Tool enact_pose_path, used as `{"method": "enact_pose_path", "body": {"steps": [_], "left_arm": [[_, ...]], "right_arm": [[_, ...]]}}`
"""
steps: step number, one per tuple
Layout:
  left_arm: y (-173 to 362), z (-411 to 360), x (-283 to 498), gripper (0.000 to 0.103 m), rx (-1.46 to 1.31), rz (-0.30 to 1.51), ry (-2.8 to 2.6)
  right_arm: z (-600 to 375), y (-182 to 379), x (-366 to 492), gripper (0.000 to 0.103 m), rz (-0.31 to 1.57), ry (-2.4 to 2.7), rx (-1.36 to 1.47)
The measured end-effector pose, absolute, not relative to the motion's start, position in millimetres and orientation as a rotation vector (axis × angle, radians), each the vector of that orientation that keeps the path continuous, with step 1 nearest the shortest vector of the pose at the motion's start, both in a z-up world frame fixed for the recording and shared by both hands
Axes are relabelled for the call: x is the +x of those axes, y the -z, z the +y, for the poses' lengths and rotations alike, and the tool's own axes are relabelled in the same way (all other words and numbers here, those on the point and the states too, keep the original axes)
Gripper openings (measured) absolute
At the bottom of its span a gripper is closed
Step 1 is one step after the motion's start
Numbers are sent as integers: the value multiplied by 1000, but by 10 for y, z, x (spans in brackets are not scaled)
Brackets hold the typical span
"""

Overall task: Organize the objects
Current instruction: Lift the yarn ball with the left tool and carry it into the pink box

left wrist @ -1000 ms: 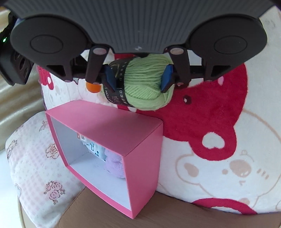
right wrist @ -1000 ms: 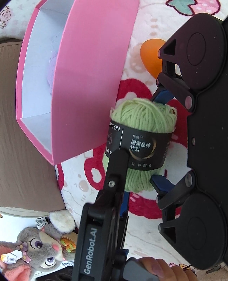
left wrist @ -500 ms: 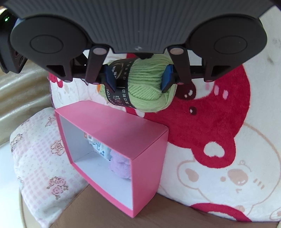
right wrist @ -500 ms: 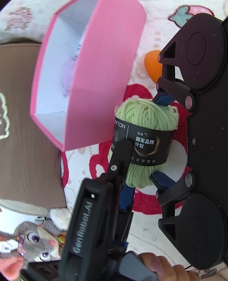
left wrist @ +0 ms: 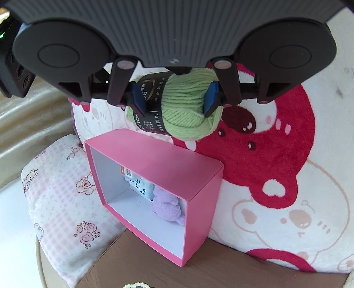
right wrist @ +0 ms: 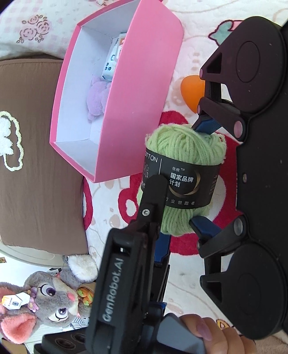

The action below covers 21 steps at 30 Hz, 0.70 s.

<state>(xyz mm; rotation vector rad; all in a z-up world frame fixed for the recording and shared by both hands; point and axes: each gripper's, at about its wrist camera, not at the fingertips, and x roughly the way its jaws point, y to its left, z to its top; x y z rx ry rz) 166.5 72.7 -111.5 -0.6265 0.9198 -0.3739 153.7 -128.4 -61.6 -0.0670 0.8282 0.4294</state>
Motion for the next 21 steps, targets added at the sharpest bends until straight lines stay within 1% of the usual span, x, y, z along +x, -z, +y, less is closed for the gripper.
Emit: {"method": "enact_pose_path", "body": {"steps": [4, 6, 13, 19, 21], "left_arm": [[1034, 687, 1610, 53, -618, 928, 401], [948, 664, 1591, 52, -624, 918, 417], [571, 564, 1534, 53, -509, 880, 449], [469, 473, 1545, 54, -465, 965, 468], [386, 436, 1541, 54, -430, 957, 465]], "right_arm": [[-1325, 553, 1435, 81, 825, -419, -33], [-1365, 492, 1364, 81, 790, -409, -44], [-1466, 257, 1261, 81, 707, -415, 5], [-1474, 126, 1211, 81, 716, -409, -13], [-1477, 67, 1225, 81, 719, -407, -4]]}}
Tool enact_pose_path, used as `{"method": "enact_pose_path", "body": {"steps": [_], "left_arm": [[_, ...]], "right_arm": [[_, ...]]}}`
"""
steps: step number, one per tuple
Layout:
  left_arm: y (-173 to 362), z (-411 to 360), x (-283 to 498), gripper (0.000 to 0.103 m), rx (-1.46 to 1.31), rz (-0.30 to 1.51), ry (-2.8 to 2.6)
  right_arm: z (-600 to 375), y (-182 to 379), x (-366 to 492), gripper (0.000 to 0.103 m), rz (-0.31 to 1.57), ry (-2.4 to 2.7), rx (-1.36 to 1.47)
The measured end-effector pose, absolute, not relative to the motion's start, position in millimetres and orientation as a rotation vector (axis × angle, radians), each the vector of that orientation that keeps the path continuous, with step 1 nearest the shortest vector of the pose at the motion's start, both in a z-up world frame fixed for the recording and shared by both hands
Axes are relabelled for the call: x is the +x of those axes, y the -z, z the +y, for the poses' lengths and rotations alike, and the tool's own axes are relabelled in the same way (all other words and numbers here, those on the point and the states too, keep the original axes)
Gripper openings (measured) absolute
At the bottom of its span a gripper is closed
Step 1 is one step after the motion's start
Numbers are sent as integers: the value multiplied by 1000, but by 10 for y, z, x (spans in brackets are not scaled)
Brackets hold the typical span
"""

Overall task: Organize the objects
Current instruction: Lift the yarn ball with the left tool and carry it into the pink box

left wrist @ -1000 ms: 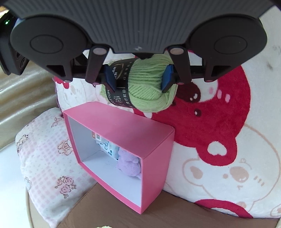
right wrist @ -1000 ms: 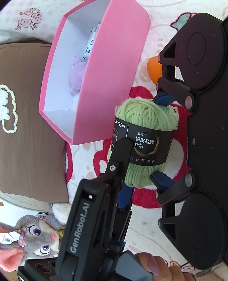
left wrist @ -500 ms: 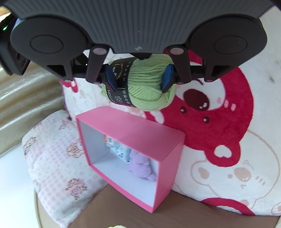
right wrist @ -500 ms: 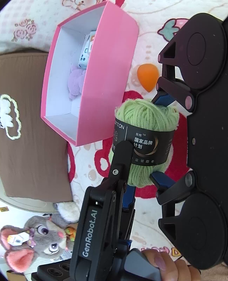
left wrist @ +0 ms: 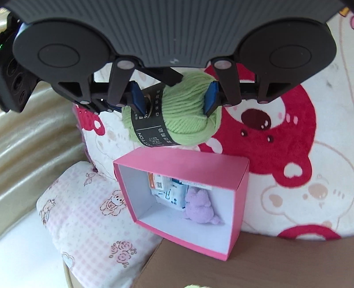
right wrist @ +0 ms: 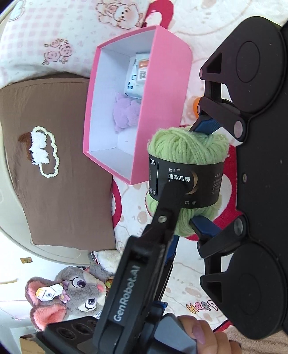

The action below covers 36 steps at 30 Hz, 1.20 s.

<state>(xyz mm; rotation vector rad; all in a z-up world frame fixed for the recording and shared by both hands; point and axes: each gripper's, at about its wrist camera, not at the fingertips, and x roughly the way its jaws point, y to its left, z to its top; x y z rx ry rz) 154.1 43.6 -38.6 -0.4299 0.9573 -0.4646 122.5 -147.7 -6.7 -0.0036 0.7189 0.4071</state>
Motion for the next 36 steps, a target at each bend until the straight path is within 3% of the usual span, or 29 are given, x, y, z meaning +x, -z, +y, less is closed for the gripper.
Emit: {"method": "enact_pose_path", "body": {"steps": [21, 28, 36], "left_arm": [[-676, 309, 1985, 57, -402, 842, 499], [-689, 134, 2365, 61, -350, 825, 445], [-305, 140, 2676, 61, -388, 822, 436]], "right_arm": [[-1618, -847, 1518, 81, 528, -355, -17], [-1708, -842, 2008, 81, 571, -327, 18], [-1793, -472, 2309, 80, 562, -344, 62]]}}
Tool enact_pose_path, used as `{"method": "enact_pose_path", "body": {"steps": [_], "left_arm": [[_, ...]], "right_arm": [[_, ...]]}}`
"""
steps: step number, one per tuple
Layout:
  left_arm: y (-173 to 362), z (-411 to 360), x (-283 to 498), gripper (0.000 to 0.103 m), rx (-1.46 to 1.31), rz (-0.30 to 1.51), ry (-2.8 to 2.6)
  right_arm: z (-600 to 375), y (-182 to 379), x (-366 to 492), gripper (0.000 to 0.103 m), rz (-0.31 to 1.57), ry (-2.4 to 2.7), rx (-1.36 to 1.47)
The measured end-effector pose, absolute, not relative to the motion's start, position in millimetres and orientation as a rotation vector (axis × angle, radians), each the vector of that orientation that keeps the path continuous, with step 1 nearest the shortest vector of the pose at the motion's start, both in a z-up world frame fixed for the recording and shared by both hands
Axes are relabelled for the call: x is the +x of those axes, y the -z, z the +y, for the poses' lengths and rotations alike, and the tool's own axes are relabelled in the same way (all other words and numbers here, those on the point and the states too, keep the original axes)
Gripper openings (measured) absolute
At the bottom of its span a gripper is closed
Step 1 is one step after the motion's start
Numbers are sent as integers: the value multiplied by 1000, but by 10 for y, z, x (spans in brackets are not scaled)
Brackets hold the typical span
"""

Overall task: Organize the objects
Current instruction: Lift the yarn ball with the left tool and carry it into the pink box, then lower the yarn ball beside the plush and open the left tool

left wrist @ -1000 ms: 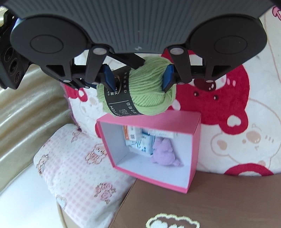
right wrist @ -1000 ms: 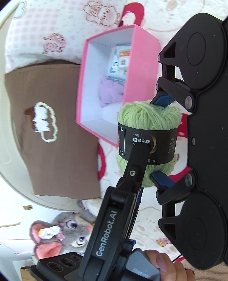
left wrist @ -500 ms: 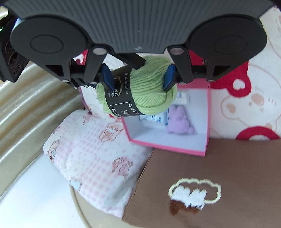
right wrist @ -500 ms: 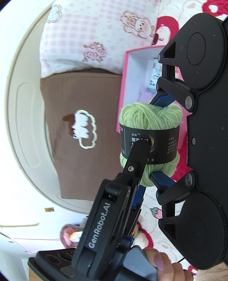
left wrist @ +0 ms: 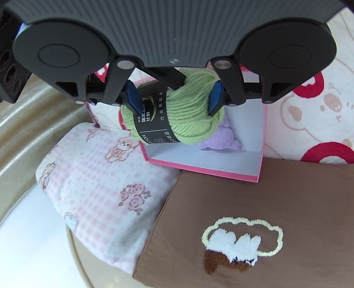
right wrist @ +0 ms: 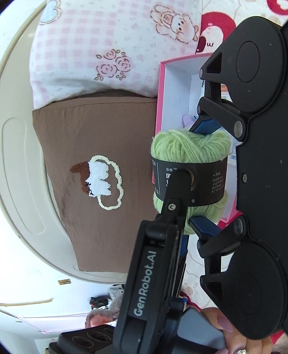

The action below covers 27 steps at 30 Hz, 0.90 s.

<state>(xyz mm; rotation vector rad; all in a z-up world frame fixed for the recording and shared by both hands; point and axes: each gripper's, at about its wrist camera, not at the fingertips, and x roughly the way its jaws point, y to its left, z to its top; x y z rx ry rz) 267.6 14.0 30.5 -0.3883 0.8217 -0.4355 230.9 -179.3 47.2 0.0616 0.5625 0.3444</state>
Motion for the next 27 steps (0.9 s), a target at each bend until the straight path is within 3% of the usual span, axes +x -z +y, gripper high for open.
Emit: {"method": "enact_pose_path", "body": {"steps": [27], "left_arm": [[625, -48, 3265, 58, -241, 886, 399]], "right_arm": [[-2005, 424, 3001, 78, 771, -345, 213]]}}
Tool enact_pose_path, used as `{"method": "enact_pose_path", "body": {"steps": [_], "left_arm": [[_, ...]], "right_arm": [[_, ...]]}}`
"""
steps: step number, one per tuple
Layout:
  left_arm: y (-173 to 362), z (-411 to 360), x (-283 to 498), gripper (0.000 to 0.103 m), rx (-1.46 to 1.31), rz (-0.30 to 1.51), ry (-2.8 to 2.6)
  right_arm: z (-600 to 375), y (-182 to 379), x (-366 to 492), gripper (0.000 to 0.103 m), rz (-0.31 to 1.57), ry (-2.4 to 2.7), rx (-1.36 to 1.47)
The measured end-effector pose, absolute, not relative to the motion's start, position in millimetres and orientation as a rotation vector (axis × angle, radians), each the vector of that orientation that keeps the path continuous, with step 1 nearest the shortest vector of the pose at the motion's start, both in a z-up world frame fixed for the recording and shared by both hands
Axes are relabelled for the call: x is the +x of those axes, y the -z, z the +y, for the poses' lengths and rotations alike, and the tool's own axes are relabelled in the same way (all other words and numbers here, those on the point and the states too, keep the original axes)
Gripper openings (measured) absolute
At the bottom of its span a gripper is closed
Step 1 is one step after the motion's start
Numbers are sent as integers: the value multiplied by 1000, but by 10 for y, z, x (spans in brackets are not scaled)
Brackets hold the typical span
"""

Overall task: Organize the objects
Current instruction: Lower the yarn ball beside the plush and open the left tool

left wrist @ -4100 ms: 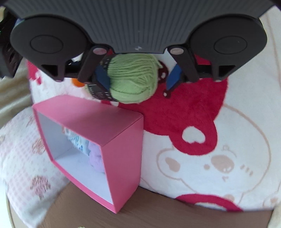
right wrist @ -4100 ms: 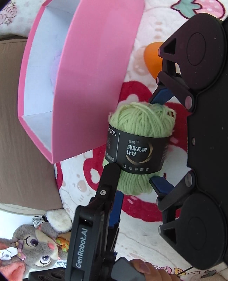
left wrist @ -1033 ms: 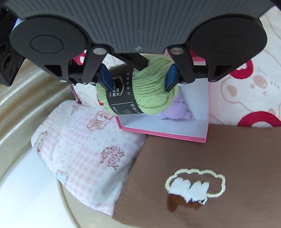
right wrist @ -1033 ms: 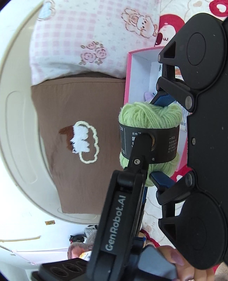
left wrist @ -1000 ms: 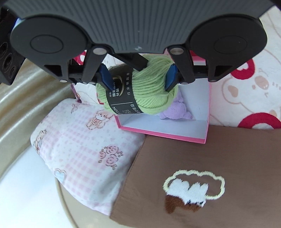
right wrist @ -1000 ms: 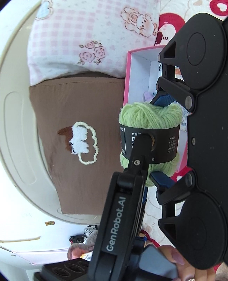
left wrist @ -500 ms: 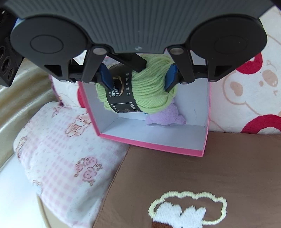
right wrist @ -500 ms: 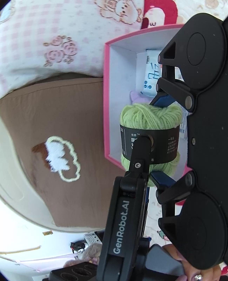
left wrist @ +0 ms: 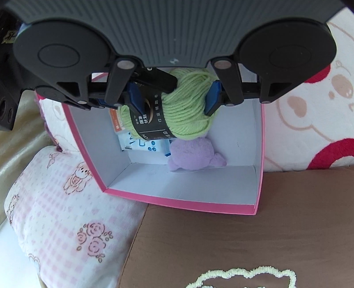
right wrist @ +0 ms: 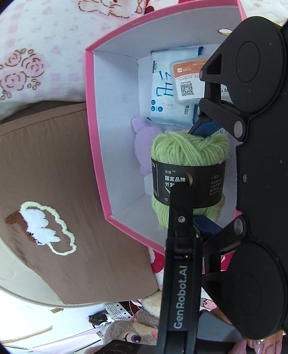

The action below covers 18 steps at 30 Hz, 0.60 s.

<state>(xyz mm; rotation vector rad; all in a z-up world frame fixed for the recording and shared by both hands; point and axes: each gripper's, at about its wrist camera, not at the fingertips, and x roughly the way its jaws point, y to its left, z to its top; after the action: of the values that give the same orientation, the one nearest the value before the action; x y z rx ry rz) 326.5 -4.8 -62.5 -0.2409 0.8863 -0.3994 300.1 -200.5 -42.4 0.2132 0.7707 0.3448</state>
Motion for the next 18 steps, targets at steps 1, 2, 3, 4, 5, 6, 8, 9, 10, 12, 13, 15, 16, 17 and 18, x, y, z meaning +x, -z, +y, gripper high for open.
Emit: {"method": "enact_pose_path", "body": {"steps": [1, 2, 3, 4, 5, 6, 8, 9, 10, 12, 13, 15, 16, 17, 18], "left_arm": [[639, -56, 3266, 58, -230, 889, 395], [654, -65, 3268, 58, -220, 893, 390], [668, -74, 3267, 58, -209, 893, 386], [675, -83, 3263, 58, -200, 891, 381], [679, -90, 3262, 58, -192, 890, 375], [686, -98, 3263, 58, -184, 890, 372], [696, -100, 3268, 58, -178, 890, 366], [702, -93, 3265, 57, -174, 889, 362], [711, -95, 3267, 57, -169, 889, 360], [720, -98, 3264, 57, -160, 884, 364], [725, -100, 3263, 57, -156, 884, 368], [736, -105, 3270, 57, -151, 888, 365], [741, -106, 3272, 57, -150, 889, 364], [745, -104, 3272, 57, -148, 889, 365], [750, -100, 3272, 57, -148, 890, 364]], "right_arm": [[-2005, 439, 3013, 78, 778, -347, 221], [-2008, 456, 3024, 78, 787, -350, 226], [-2010, 470, 3030, 78, 794, -351, 231], [-2012, 481, 3036, 78, 798, -350, 234], [-2015, 490, 3040, 78, 802, -350, 236], [-2018, 498, 3042, 78, 806, -350, 238], [-2015, 505, 3048, 79, 807, -346, 234], [-2011, 508, 3050, 79, 808, -342, 228], [-2007, 511, 3051, 79, 809, -337, 220], [-1996, 516, 3050, 79, 812, -327, 202], [-1994, 514, 3042, 78, 806, -323, 195], [-1988, 513, 3029, 75, 798, -321, 179], [-1986, 512, 3026, 74, 795, -319, 175], [-1986, 511, 3025, 73, 792, -320, 175], [-1988, 510, 3025, 72, 791, -322, 178]]}}
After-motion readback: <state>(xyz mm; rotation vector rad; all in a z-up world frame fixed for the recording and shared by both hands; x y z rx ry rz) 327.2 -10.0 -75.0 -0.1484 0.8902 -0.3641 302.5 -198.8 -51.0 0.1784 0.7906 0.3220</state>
